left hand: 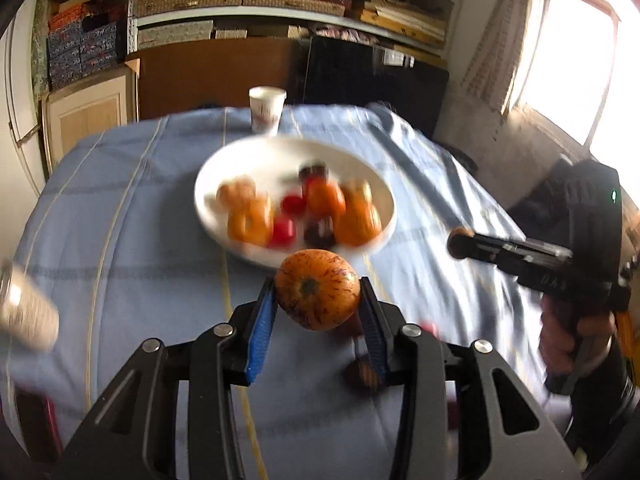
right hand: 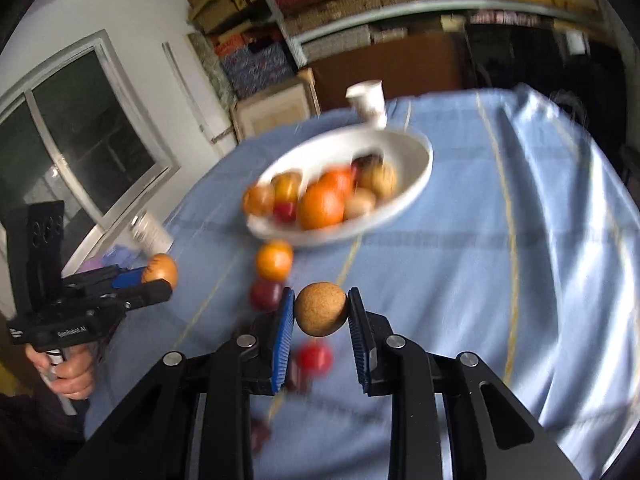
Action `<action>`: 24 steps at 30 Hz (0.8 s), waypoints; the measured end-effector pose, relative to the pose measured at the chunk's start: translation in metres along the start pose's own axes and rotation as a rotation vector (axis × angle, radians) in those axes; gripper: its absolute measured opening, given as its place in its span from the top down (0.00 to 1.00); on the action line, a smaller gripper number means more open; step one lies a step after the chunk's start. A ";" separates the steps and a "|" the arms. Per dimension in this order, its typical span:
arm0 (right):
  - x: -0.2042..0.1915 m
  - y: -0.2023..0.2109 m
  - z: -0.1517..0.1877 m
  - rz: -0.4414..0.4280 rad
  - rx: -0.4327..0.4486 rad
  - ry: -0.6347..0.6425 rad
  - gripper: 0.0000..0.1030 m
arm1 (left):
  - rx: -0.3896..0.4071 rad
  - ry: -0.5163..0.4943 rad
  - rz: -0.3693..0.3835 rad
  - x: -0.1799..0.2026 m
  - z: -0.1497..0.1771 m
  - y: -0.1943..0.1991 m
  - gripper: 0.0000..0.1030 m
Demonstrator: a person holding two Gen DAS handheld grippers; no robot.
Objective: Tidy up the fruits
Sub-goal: 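Lower the potato and striped tomato onto the plate and open both tools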
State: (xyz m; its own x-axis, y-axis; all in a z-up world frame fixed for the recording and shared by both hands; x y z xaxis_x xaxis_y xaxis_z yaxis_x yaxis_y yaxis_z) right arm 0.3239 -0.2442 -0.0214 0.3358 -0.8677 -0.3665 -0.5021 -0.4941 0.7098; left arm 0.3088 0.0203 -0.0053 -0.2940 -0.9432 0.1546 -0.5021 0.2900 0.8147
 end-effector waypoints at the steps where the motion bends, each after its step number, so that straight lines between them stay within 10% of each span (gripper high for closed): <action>1: 0.001 -0.004 -0.008 0.004 0.007 -0.010 0.74 | 0.004 0.009 0.004 -0.001 -0.015 -0.005 0.61; 14: 0.023 -0.088 -0.085 0.029 -0.025 -0.077 0.72 | -0.093 0.058 -0.111 -0.020 -0.118 -0.108 0.60; 17: 0.022 -0.086 -0.086 -0.007 -0.011 -0.080 0.56 | -0.070 0.066 -0.153 -0.022 -0.119 -0.103 0.27; 24: 0.017 -0.046 -0.055 -0.058 0.019 -0.066 0.55 | 0.070 0.074 -0.134 -0.017 -0.087 -0.036 0.09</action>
Point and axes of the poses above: each gripper's, at about its wrist camera, not at the fingertips, and y roughly against the way its jaws point, x to its right, z to its underside, the point moved 2 cm from there along -y, roughly the way its jaws point, and after that the axes turned 11 degrees about -x, right-handed, at the moved point
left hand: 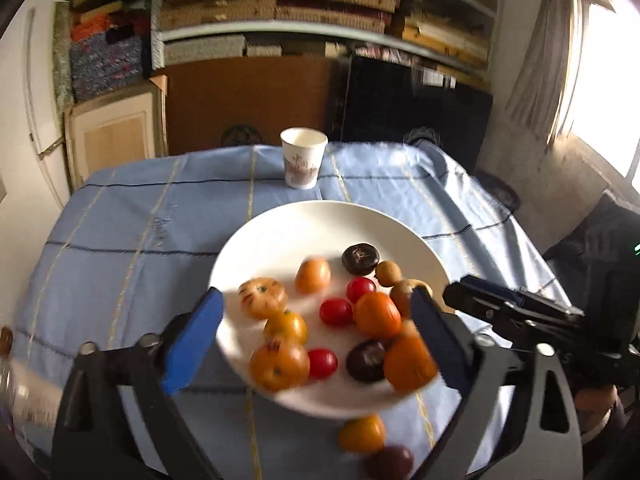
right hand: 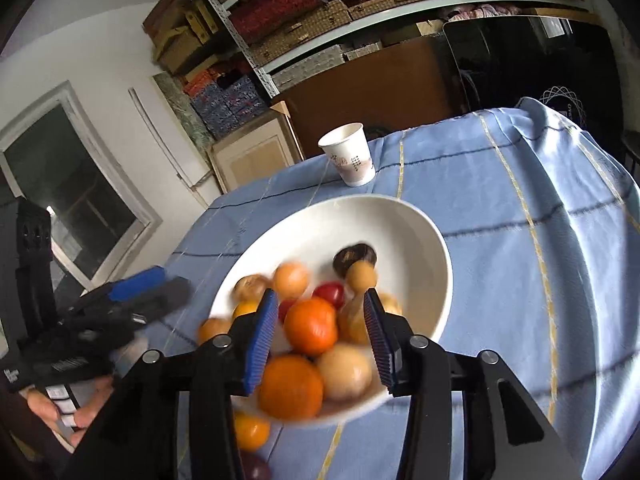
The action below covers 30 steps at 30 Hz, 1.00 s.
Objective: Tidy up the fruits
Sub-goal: 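Lower the potato and striped tomato onto the plate and open both tools, then move the right tool to a red tomato and close around it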
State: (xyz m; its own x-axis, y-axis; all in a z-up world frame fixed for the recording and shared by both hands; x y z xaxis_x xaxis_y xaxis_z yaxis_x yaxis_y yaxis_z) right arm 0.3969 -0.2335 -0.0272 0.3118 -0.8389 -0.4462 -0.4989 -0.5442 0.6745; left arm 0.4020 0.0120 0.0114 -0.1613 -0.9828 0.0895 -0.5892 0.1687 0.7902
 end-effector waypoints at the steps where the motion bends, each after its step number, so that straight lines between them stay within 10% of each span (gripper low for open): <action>1: 0.000 0.007 0.012 0.004 0.002 0.008 0.53 | 0.011 0.004 -0.004 0.000 0.008 0.008 0.09; 12: 0.003 0.024 0.107 0.080 -0.085 0.037 0.46 | -0.020 0.084 -0.087 -0.009 0.135 0.024 0.06; 30: -0.040 0.003 0.139 0.102 -0.255 0.223 0.59 | -0.043 0.110 -0.074 -0.017 0.149 0.025 0.06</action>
Point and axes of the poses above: each gripper's, at about its wrist camera, not at the fingertips, and y roughly against the way its jaws point, x to its right, z to its underside, the point moved 2 cm from there along -y, roughly the way its jaws point, and after that the axes turned 11 degrees about -x, right-handed, at the moved point
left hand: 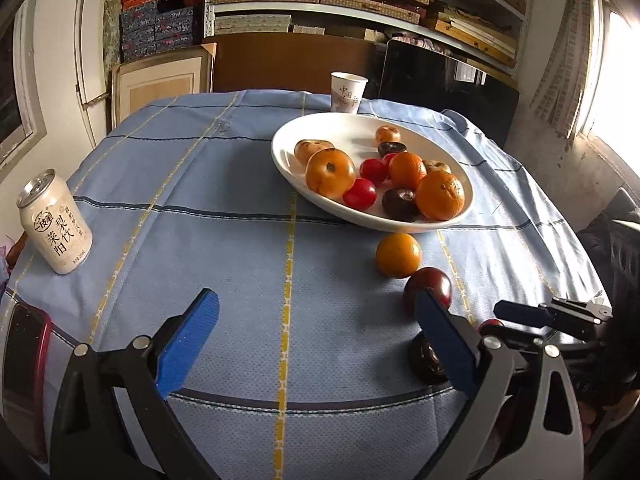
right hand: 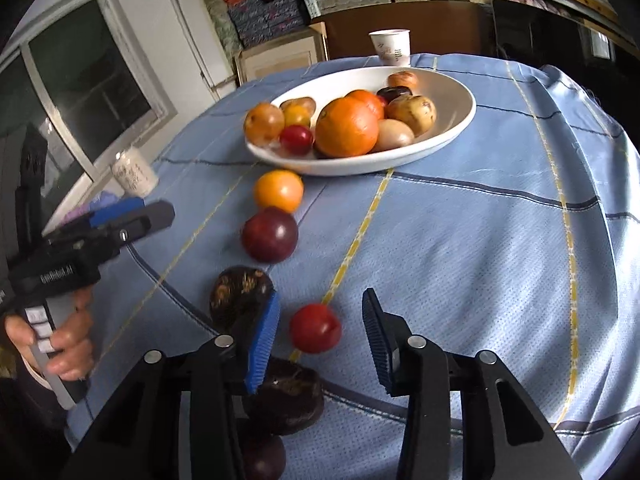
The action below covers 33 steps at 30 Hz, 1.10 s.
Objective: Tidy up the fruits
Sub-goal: 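Move the right tool to a red tomato and close around it, then grasp a wrinkled dark brown tomato with the left tool while the right tool holds the red tomato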
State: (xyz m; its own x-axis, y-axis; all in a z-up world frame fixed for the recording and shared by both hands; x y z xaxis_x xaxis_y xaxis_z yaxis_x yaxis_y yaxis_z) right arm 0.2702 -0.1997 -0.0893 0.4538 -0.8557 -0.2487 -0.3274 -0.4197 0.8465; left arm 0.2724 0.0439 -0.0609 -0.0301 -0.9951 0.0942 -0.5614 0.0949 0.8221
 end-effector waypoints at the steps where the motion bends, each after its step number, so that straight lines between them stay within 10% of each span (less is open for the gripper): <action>1: -0.001 -0.001 0.001 0.004 -0.003 0.004 0.60 | -0.001 0.003 0.003 -0.001 0.000 0.000 0.06; 20: 0.011 0.008 0.000 -0.013 0.024 -0.066 0.75 | -0.017 -0.013 0.019 0.004 0.002 -0.001 0.06; 27: 0.041 0.017 -0.002 -0.058 0.060 -0.213 0.75 | -0.061 -0.189 0.133 0.043 0.015 -0.006 0.06; 33: 0.044 0.023 -0.002 -0.056 0.081 -0.225 0.75 | -0.091 -0.315 0.124 0.070 0.027 -0.016 0.30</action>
Point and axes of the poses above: each gripper's, at about its wrist camera, not at the fingertips, and y roughly against the way its jaws point, x to its right, z to its underside, the point moved 2 cm from there along -y, roughly the way its jaws point, and after that the axes turned 11 degrees about -x, right-handed, at the moved point
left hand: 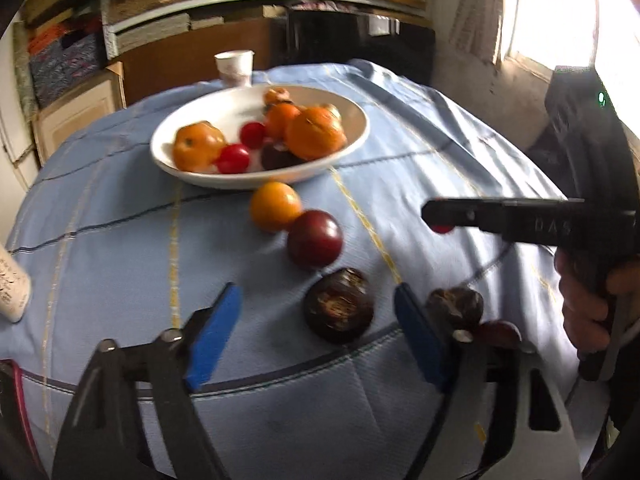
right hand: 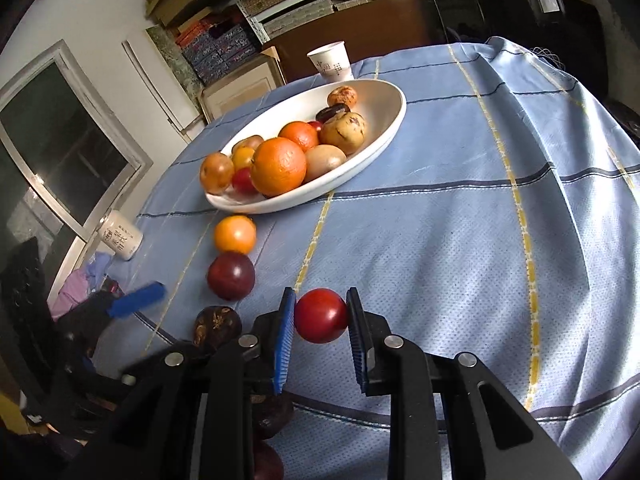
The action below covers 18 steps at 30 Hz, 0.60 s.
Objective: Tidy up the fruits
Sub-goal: 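Grasp a wrinkled dark brown tomato with the left tool while the right tool holds the red tomato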
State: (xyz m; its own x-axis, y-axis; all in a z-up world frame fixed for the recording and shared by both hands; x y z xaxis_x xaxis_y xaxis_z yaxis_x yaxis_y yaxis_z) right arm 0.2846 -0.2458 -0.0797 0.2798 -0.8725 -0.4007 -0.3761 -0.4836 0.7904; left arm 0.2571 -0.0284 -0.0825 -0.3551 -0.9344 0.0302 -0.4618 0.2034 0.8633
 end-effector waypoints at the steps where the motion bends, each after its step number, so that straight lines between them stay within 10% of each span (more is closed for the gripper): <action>1: -0.001 0.001 0.000 0.002 0.003 0.004 0.75 | -0.007 0.001 0.010 0.000 0.000 -0.002 0.31; 18: 0.000 0.006 0.000 -0.015 0.001 -0.007 0.74 | -0.120 0.012 0.052 0.006 -0.008 -0.033 0.52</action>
State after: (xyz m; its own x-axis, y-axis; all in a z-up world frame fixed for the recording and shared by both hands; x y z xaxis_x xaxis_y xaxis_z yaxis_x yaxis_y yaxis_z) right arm 0.2829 -0.2489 -0.0752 0.2794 -0.8655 -0.4158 -0.3731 -0.4969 0.7835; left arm 0.2766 -0.0434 -0.1066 -0.3660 -0.9270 0.0819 -0.3418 0.2158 0.9147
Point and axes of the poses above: each gripper's, at about its wrist camera, not at the fingertips, and y roughly against the way its jaws point, x to its right, z to its underside, the point moved 2 cm from there along -y, roughly the way its jaws point, and after that the axes turned 11 degrees about -x, right-handed, at the moved point
